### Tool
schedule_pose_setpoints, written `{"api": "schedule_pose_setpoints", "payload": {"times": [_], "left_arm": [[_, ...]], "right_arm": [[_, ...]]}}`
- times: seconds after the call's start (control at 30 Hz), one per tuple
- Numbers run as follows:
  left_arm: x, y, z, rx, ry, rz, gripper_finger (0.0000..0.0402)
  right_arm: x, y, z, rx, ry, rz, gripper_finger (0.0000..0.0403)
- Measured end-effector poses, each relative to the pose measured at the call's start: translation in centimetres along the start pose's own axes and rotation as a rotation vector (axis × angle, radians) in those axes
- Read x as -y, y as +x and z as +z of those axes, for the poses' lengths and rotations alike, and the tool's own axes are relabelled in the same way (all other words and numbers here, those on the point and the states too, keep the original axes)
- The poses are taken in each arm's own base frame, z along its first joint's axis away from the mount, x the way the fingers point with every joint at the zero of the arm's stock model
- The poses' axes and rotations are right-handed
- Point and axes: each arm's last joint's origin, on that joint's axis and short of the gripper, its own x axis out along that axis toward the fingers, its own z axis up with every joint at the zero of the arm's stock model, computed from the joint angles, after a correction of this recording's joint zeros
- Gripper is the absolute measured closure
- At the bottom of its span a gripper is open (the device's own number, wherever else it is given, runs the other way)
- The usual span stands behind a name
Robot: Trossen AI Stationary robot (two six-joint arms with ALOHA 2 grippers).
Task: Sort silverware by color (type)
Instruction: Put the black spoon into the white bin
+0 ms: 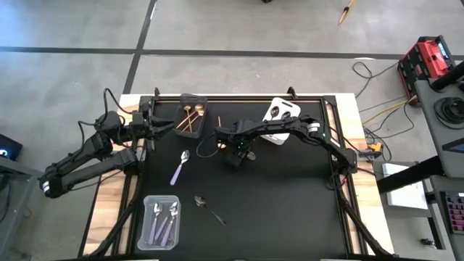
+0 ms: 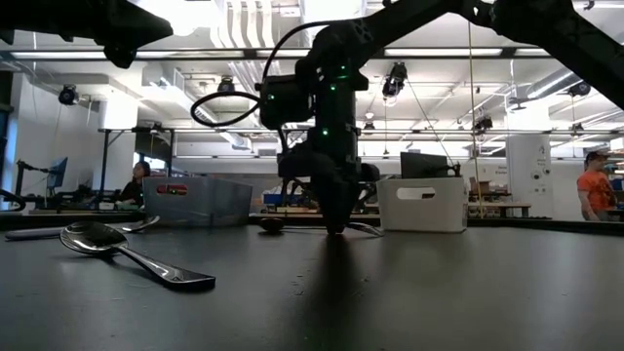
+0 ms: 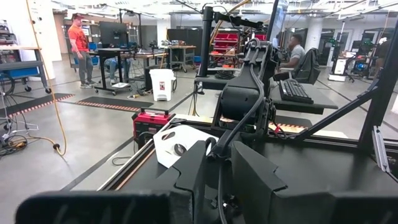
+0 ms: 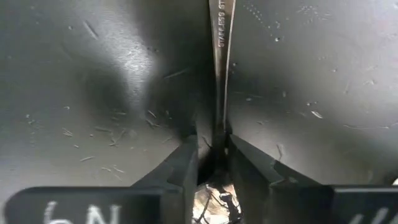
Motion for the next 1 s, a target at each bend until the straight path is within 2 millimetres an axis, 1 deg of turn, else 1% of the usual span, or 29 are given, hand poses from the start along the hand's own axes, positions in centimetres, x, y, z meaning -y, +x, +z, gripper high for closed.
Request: {"api": "schedule_pose_setpoints", "payload": {"times": [0.17, 0.23, 0.4, 0.53, 0.6, 0.77, 0.87, 1.0], "left_arm": [[0.0, 0.0, 0.0, 0.0, 0.0, 0.0, 0.0341], [0.0, 0.0, 0.0, 0.0, 0.0, 0.0, 0.0341], [0.0, 0.0, 0.0, 0.0, 0.0, 0.0, 0.0341], [0.0, 0.0, 0.0, 0.0, 0.0, 0.0, 0.0341], [0.0, 0.0, 0.0, -0.001, 0.0, 0.0, 0.0341], [0.0, 0.0, 0.0, -0.001, 0.0, 0.0, 0.0341], [0.0, 0.0, 0.0, -0.001, 0.0, 0.0, 0.0341], [0.0, 0.0, 0.0, -0.001, 0.0, 0.0, 0.0341]], "right_arm": [[0.0, 0.0, 0.0, 0.002, 0.0, 0.008, 0.0373], [-0.1, 0.0, 0.0, 0.002, 0.003, 0.008, 0.0387], [0.0, 0.0, 0.0, 0.002, 0.008, 0.005, 0.0389], [0.1, -0.5, -0.1, 0.006, 0.014, -0.005, 0.039], [0.2, -1.1, -0.2, 0.014, 0.021, -0.007, 0.0391], [0.3, -3.6, -0.4, 0.081, 0.038, 0.007, 0.0391], [0.1, -5.2, -0.7, 0.156, 0.044, -0.044, 0.0391], [-0.6, -7.8, -0.9, 0.311, 0.05, -0.063, 0.0392]]}}
